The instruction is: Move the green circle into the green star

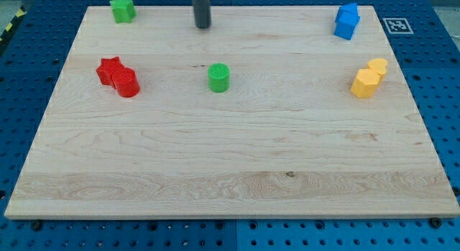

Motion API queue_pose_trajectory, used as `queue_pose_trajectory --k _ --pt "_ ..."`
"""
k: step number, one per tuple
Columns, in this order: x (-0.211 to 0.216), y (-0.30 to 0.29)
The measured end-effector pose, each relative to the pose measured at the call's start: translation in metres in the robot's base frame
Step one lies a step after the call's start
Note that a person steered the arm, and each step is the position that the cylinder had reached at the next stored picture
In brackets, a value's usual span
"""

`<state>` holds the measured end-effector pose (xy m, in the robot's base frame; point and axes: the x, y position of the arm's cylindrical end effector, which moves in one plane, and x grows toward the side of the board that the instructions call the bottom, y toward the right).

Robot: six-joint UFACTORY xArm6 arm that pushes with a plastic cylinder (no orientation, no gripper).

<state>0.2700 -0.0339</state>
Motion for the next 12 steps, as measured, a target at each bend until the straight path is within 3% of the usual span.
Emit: queue_pose_trajectory --k 2,3,4,7,12 --pt "0.114 0.092" --pt "0.165 0.106" --pt "0.182 0.094" --pt "0.175 0.056" --pt "0.119 -0.01"
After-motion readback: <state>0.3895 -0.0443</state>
